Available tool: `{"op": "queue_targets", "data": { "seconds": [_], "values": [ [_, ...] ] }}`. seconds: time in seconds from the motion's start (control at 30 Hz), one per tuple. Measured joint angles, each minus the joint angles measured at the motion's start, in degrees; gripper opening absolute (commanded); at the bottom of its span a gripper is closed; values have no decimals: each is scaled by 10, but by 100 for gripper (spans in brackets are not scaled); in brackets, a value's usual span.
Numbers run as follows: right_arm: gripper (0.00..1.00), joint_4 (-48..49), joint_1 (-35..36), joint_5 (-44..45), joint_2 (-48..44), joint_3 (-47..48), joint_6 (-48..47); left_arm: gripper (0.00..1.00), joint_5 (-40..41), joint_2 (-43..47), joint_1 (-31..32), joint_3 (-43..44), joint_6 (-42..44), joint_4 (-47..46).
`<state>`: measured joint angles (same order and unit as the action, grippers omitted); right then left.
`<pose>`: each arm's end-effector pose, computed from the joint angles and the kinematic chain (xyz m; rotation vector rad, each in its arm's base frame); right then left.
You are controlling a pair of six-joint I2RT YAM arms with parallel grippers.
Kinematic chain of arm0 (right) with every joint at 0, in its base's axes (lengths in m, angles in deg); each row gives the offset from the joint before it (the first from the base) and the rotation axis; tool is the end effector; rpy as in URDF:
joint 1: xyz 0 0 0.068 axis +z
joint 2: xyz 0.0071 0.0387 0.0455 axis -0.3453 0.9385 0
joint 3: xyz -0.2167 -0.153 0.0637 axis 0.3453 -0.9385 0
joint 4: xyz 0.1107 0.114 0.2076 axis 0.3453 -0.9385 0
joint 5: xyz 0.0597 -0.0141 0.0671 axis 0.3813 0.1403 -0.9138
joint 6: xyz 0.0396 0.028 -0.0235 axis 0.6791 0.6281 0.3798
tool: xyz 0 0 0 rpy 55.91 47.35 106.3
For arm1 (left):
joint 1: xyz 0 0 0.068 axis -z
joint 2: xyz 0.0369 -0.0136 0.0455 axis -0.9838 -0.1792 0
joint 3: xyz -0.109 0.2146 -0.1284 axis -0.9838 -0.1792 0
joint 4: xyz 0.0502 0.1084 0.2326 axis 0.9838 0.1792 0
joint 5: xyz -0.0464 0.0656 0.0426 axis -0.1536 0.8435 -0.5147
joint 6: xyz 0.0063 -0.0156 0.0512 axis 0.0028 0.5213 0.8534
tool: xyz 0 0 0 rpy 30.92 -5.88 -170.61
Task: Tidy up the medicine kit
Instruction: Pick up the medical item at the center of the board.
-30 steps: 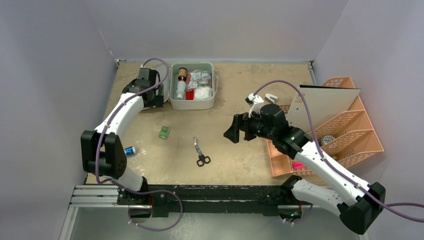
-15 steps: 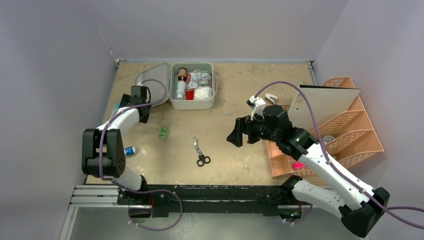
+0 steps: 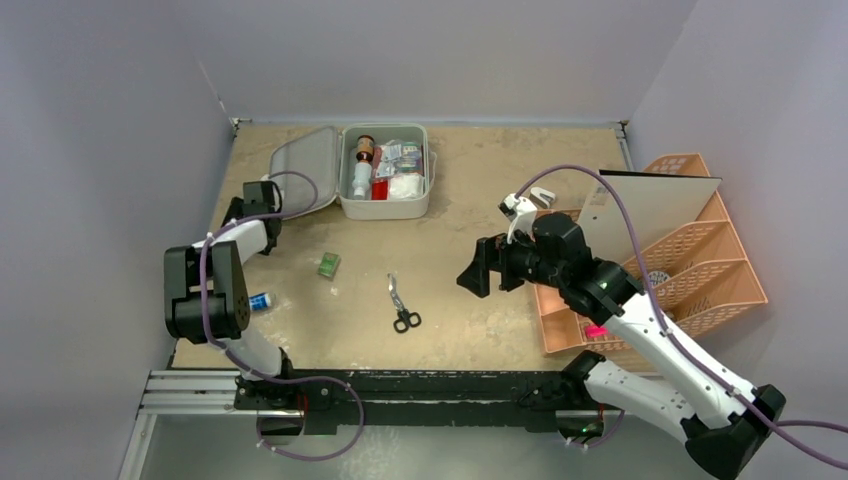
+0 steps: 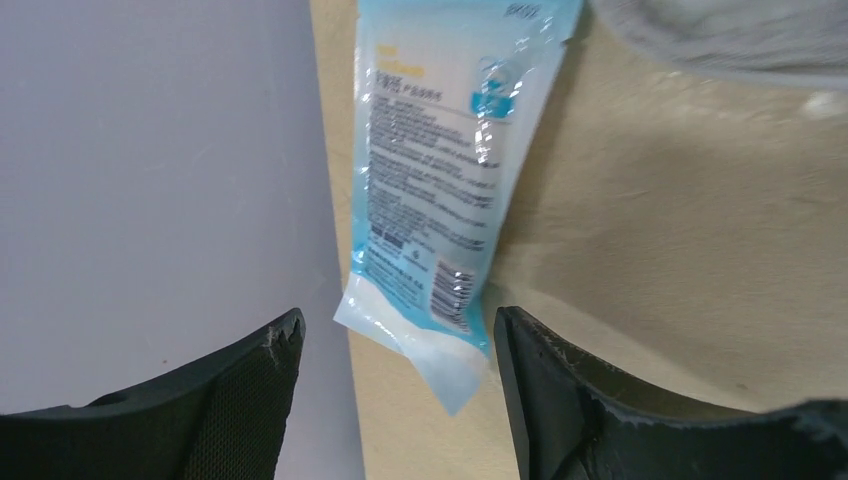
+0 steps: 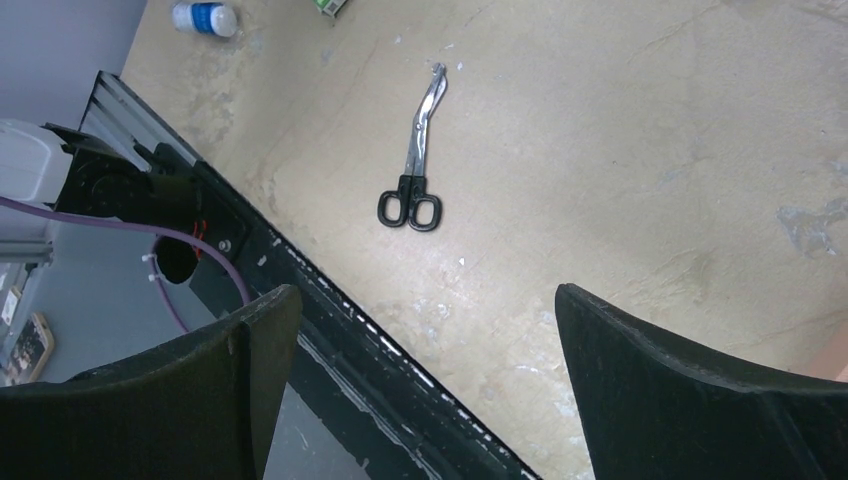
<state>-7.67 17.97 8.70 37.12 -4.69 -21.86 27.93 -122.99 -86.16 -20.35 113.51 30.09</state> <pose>0.1507 0.1279 0.3313 -0.3940 2.0887 0.8871 0.3141 0.0554 0.1664 0.1668 2.5146 0.9602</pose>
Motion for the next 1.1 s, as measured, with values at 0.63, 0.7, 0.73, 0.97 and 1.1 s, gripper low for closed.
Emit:
{"op": "queue_targets", "data": {
  "seconds": [0.63,0.7,0.73,0.97,1.1],
  "values": [
    [99,-13,0,26,-80,-43,17,40,-2,-53,-25,-8,39,-40],
    [99,-13,0,26,-80,-44,20,30,-6,-56,-25,-8,38,-39],
    [99,-11,0,26,-80,-44,20,26,-8,-59,-25,-8,38,-38],
    [99,-9,0,26,-80,-44,19,6,-17,-74,-25,4,39,-19],
    [99,-14,0,37,-84,-44,19,0,-15,-90,-27,25,39,1]
  ]
}}
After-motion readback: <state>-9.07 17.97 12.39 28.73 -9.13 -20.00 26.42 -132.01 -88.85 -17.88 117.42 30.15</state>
